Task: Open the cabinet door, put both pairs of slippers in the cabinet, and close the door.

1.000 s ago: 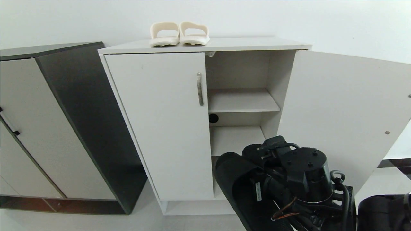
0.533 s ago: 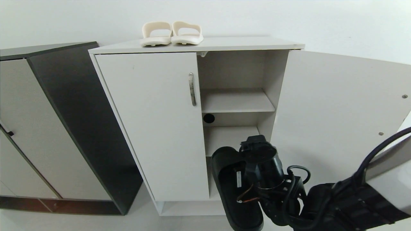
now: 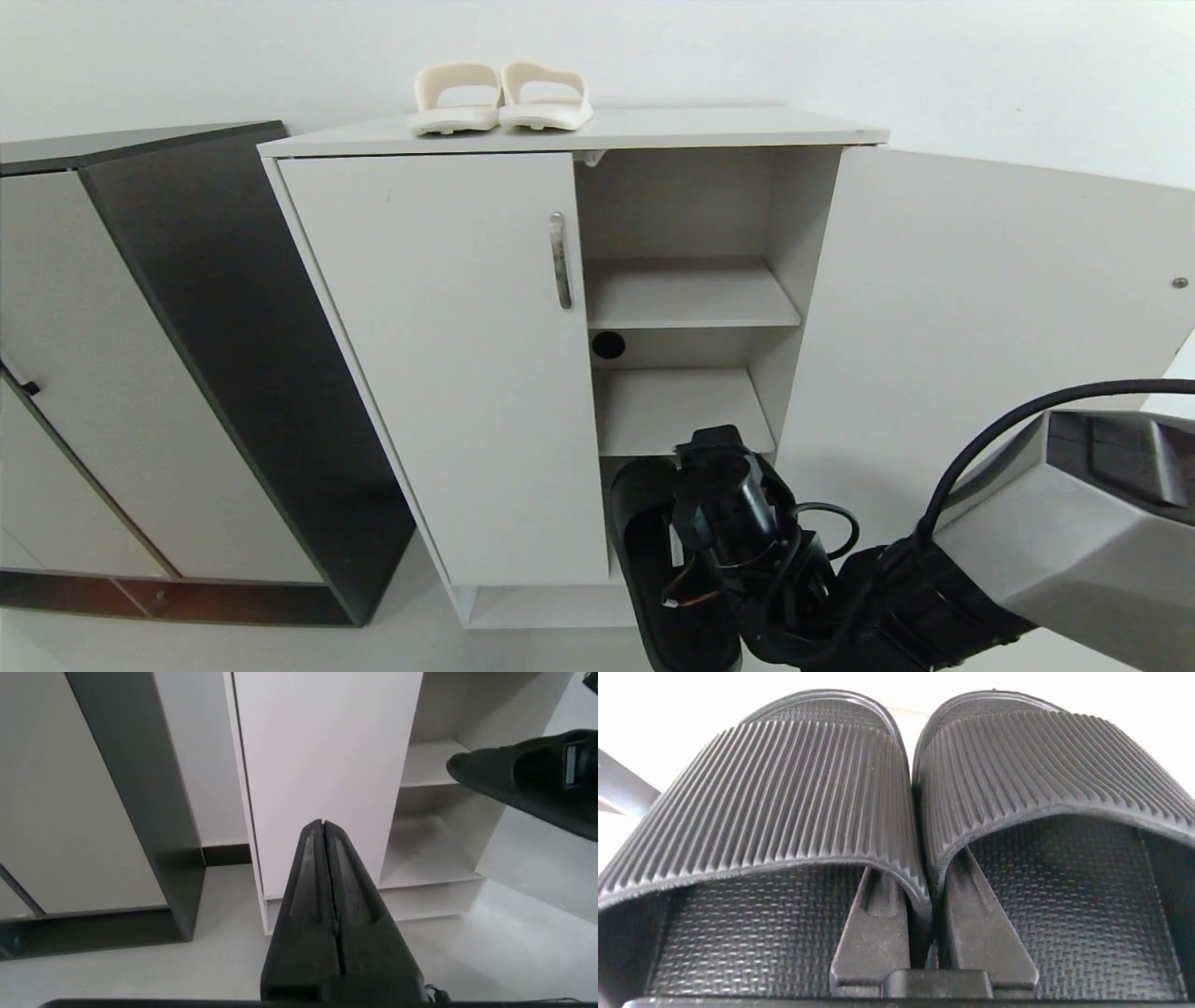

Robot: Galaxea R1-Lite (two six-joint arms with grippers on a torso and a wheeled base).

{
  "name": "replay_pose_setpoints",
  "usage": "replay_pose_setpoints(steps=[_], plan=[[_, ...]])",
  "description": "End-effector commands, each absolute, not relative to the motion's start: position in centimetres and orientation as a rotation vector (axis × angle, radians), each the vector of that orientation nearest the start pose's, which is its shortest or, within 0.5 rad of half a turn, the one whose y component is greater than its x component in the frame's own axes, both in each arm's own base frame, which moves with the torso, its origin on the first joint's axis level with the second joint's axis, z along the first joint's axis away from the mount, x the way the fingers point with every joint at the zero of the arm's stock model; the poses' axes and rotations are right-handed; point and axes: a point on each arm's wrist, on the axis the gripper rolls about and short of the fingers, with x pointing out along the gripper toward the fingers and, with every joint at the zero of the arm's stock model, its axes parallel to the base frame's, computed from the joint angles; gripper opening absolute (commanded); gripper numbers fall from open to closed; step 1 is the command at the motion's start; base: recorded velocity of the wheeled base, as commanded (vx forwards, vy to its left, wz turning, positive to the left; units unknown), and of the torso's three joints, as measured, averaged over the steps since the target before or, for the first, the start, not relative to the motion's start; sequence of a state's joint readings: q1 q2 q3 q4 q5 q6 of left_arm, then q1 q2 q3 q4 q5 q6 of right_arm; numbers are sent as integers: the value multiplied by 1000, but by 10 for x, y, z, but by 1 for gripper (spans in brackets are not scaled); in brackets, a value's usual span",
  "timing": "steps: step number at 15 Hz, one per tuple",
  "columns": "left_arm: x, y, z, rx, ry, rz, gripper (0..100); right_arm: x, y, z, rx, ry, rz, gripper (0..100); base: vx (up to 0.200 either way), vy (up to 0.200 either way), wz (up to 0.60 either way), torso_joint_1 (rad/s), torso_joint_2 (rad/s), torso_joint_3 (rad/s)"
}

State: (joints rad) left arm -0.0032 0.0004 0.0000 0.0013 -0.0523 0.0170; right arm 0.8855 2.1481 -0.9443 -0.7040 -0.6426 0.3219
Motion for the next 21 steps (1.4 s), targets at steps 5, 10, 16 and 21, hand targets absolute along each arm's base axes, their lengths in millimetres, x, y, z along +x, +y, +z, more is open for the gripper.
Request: replay_pose_setpoints(steps=[5, 10, 16, 21], plan=[[-23, -1, 75, 17, 4, -57, 0, 255, 292, 58, -18, 411, 171, 0, 0, 0, 0, 3, 4, -111], [-23, -1, 76, 17, 3, -55, 0, 255, 293, 53, -25, 411, 159, 0, 0, 0, 0, 4, 3, -191], [-23, -1, 76, 17, 3, -55, 0, 260, 297, 62, 28, 283, 81, 0, 0, 0, 0, -1, 2, -116], [-23, -1, 75, 17, 4, -55, 0, 264, 296, 50, 8, 185, 92, 0, 0, 0, 0, 0, 0, 0]])
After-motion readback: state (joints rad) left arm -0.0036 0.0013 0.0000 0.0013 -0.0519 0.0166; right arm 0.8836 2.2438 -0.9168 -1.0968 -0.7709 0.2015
